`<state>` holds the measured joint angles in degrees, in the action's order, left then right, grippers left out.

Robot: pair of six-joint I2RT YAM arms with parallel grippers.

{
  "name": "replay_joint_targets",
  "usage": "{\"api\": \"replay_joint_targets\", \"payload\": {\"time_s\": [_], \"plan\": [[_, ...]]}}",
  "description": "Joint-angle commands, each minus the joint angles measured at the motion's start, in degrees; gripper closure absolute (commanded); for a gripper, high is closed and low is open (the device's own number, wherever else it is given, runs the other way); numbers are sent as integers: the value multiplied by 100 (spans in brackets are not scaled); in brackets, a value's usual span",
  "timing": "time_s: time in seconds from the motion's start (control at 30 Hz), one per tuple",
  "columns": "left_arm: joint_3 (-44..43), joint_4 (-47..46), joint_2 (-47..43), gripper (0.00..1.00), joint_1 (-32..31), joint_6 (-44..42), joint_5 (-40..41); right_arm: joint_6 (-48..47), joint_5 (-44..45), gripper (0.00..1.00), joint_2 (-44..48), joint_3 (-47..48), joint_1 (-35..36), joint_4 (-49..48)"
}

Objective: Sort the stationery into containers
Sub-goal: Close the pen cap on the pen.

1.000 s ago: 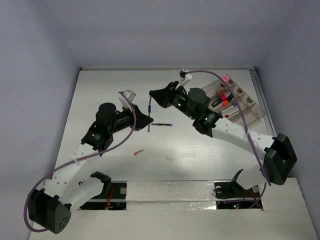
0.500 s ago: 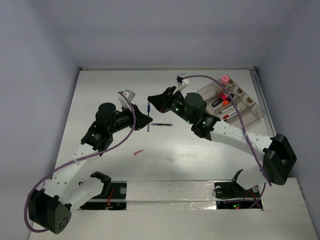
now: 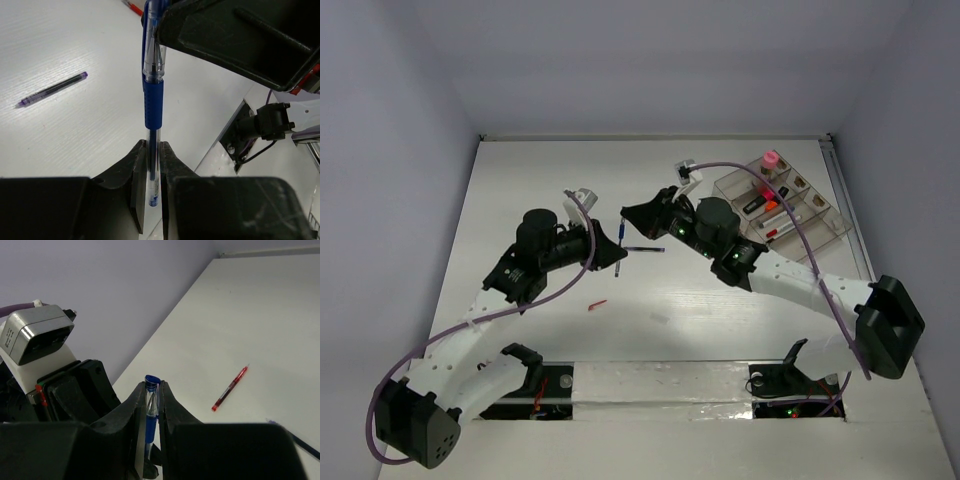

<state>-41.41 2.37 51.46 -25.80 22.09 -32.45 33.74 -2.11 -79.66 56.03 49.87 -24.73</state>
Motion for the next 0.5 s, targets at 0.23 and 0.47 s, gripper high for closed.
{"api": "replay_joint_targets", "payload": {"time_s": [0.23, 0.47], "plan": [[-1176, -642, -58, 100, 110, -38, 643, 274, -1327, 100, 249, -935, 436, 584], [-1746, -835, 206, 100, -3, 138, 748, 528, -1476, 100, 302, -1410, 621, 276]]}}
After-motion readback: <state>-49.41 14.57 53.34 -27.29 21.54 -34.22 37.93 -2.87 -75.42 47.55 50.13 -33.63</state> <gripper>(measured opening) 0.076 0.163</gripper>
